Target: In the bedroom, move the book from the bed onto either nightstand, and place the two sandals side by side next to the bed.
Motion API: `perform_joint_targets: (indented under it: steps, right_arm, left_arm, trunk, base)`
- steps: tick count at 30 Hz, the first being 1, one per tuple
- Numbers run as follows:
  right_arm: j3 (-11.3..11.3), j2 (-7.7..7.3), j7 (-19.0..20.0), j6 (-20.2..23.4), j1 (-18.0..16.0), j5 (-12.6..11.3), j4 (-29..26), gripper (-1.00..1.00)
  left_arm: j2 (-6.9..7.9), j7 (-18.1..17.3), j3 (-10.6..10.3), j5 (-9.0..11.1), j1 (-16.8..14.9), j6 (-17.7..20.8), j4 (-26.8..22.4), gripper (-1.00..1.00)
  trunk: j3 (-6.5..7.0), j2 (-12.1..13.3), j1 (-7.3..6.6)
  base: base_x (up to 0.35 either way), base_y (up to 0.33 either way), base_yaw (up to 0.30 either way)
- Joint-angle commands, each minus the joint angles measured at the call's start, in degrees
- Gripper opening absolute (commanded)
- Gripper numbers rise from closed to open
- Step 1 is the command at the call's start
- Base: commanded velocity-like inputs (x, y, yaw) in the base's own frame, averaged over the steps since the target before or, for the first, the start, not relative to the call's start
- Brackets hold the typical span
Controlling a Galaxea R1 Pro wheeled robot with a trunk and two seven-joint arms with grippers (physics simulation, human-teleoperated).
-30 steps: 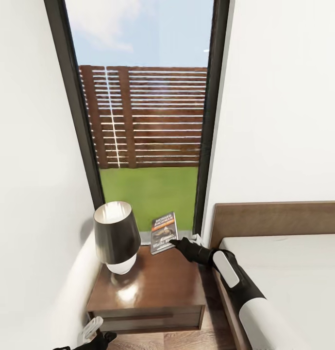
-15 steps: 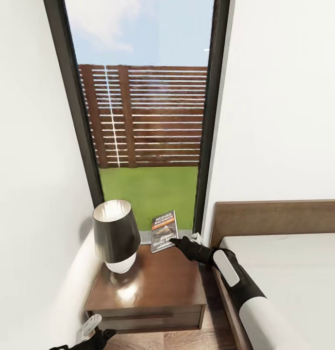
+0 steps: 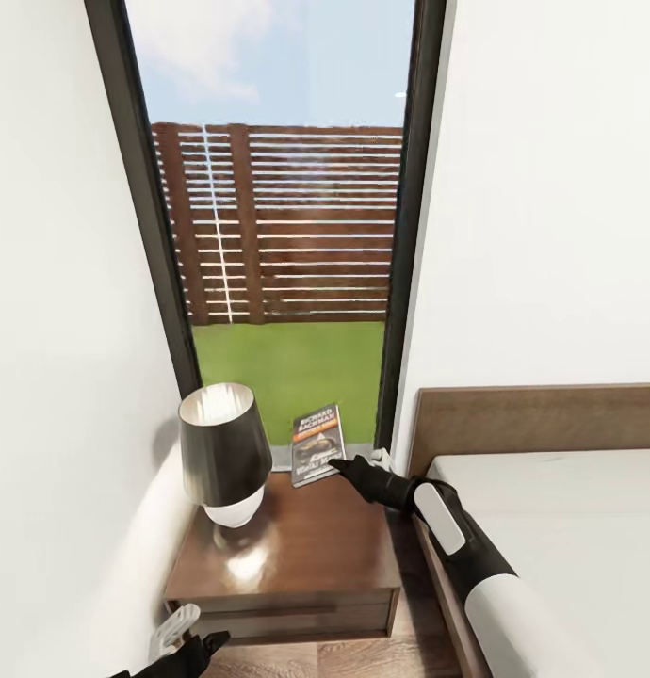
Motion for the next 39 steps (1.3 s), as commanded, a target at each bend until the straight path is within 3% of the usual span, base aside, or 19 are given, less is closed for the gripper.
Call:
perform_joint_targets:
  steps: [1, 39]
  right_arm:
    - [-0.05, 0.01, 0.17, 0.23, -0.04, -0.05, -0.04, -1.00]
    - [0.03, 0.14, 0.41, 0.15, 0.00, 0.04, -0.16, -1.00]
  left_arm:
    - [0.06, 0.14, -0.09, 0.32, 0.02, 0.10, -0.14, 1.00]
    - [0.00, 0.24, -0.11, 0.29, 0.15, 0.09, 0.11, 1.00]
  trunk:
    - [-0.26, -0.47, 0.23]
    - [-7.08, -15.71, 8.58]
  base:
    - [0.000, 0.000, 0.000]
    - [0.000, 0.000, 0.000]
